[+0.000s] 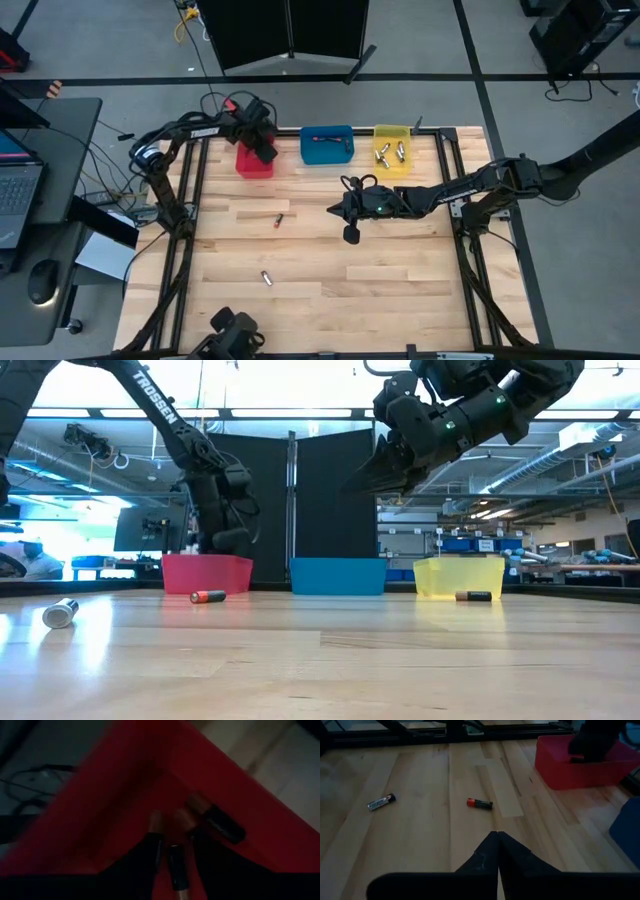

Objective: Sort batteries
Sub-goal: Put the brown battery into the red bin, then put the silver battery into the yellow bin

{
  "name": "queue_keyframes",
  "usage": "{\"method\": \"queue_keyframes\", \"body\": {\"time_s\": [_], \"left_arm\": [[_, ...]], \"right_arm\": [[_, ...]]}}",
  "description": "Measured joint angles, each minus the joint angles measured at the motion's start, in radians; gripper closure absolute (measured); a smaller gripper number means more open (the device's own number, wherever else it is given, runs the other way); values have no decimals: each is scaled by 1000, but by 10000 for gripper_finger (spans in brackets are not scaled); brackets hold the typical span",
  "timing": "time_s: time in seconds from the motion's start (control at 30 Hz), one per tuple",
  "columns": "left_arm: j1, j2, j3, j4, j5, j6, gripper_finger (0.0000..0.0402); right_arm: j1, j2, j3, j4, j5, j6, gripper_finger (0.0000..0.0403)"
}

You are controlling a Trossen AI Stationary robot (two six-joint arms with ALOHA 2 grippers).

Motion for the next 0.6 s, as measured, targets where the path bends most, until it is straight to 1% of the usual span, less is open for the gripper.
{"method": "queue_keyframes", "body": {"time_s": [0.17, 0.33, 0.43, 0.53, 0.6], "left_arm": [[-5, -96, 2, -39, -63, -60, 253], [-56, -260, 3, -125, -94, -144, 260], [-134, -355, 3, -210, -95, -212, 265], [-250, -423, -6, -290, -122, -290, 266], [-341, -460, -39, -317, -140, -358, 266]], "right_arm": [[0, 0, 0, -6, 0, 3, 375], [0, 0, 0, -11, 0, 0, 375], [-1, 0, 0, -22, 0, 0, 380], [-1, 0, 0, -23, 0, 0, 383], [-1, 0, 0, -23, 0, -4, 384]]}}
